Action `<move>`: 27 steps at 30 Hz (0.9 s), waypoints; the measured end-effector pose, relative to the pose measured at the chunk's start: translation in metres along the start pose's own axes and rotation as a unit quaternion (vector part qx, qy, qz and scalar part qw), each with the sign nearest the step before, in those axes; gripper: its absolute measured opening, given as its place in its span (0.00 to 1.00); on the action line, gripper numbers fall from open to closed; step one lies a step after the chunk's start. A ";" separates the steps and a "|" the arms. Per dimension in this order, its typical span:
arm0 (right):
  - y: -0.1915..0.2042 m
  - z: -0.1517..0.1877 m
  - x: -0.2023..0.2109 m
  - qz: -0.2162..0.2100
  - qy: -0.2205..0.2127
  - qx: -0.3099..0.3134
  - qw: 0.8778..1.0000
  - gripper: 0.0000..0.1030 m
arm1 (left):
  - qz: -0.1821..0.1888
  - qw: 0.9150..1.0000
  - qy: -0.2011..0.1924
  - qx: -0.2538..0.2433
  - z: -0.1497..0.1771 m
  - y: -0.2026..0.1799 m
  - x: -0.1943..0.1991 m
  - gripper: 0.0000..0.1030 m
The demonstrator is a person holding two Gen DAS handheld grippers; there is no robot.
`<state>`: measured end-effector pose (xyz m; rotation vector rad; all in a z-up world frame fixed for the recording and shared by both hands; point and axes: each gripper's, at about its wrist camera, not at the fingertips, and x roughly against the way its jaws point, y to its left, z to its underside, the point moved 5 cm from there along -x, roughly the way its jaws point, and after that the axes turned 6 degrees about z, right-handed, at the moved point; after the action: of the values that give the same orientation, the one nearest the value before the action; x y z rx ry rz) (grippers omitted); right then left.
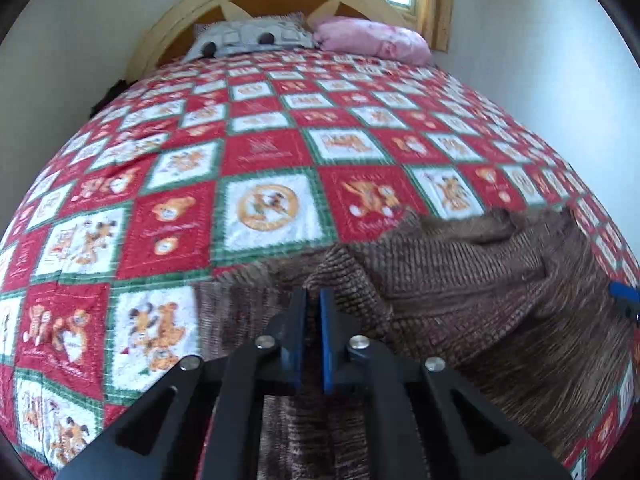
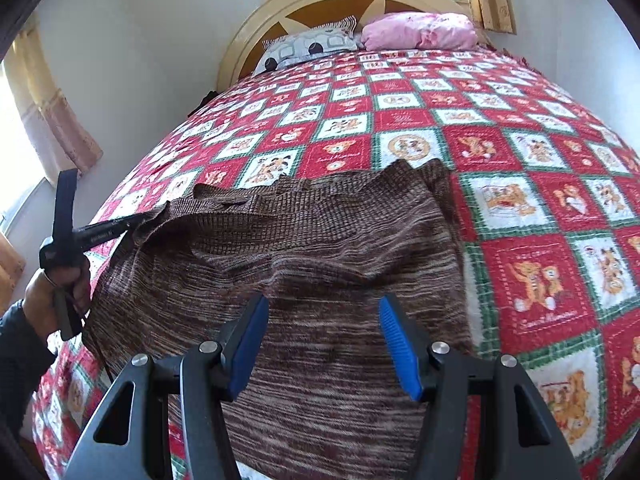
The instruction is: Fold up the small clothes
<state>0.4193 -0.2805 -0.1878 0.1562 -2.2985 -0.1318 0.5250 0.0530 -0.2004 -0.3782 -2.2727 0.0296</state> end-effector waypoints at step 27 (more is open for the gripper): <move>-0.047 0.059 0.054 0.017 -0.006 -0.056 0.998 0.57 | 0.015 0.996 0.019 0.086 0.111 -0.018 0.083 0.41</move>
<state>0.3428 -0.3326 -0.1942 0.0600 -2.2984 -0.2437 0.3871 0.0705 -0.2117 -0.3188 -2.2075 0.2312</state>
